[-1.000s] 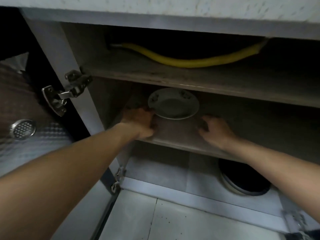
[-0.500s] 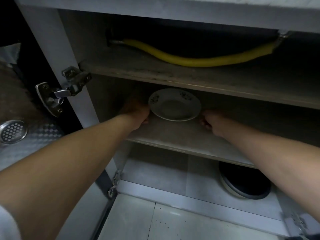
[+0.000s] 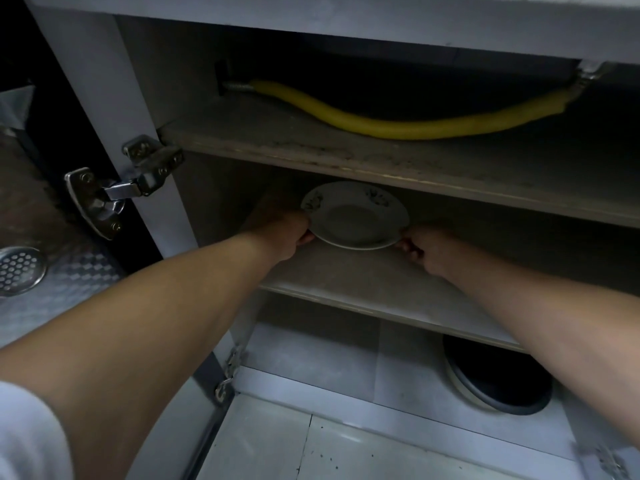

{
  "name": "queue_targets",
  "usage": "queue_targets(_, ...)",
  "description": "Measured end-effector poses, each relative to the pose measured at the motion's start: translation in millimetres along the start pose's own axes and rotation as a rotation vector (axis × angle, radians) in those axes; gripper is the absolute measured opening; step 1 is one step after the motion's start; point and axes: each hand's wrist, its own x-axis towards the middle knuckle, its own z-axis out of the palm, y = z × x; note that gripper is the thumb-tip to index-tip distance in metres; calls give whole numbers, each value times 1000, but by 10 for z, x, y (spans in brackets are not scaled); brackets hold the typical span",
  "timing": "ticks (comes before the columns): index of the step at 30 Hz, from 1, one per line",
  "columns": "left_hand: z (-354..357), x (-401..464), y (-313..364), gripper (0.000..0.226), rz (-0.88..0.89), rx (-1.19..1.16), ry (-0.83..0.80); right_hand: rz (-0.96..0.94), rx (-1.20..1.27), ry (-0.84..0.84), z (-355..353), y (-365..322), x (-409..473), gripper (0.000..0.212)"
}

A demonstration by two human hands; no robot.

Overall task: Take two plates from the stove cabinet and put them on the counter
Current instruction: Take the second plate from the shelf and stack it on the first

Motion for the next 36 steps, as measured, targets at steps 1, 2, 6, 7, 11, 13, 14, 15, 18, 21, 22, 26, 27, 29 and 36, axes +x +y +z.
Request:
queue_targets(1, 17, -21, 1, 37, -2, -23, 25, -6, 13, -1, -1, 1, 0, 31)
queue_targets(2, 34, -27, -8, 37, -1, -43, 47, -8, 27, -4, -1, 6, 7, 31)
queue_targets(6, 92, -119, -36, 34, -8, -111, 68, 2, 83, -12, 4, 6, 4, 32)
queue_targets(7, 95, -127, -43, 33, -23, -118, 85, 2, 91, -14, 3, 3, -11, 32)
queue_targets(11, 108, -217, -62, 34, -14, -99, 156, -10, 93, -48, -36, -8, -77, 32)
queue_targets(13, 106, -279, -64, 31, -7, -101, 175, -10, 80, -53, -75, -21, -116, 31)
queue_targets(14, 110, -325, -59, 30, -6, -97, 183, -6, 76, -57, -101, -27, -144, 31)
queue_targets(15, 113, -372, -48, 29, -7, -89, 194, -1, 76, -65, -130, -34, -182, 31)
queue_targets(18, 125, -520, -17, 22, -9, -88, 207, -7, 84, -92, -206, -58, -286, 31)
queue_targets(21, 149, -672, -9, 16, -24, -93, 250, -2, 72, -83, -282, -39, -391, 32)
queue_targets(22, 155, -717, -17, 17, -26, -106, 269, 1, 57, -78, -306, -24, -429, 33)
queue_targets(26, 172, -1037, -39, 17, -19, -166, 301, 34, 13, -67, -382, 50, -598, 33)
queue_targets(27, 161, -1107, -51, 20, -20, -168, 333, 39, 1, -63, -398, 67, -655, 33)
queue_targets(29, 124, -1264, -79, 16, -47, -128, 392, 38, -38, -51, -424, 96, -799, 33)
queue_targets(36, -130, -1757, -150, 20, -276, -371, 502, 104, -27, 17, -510, 112, -1474, 19)
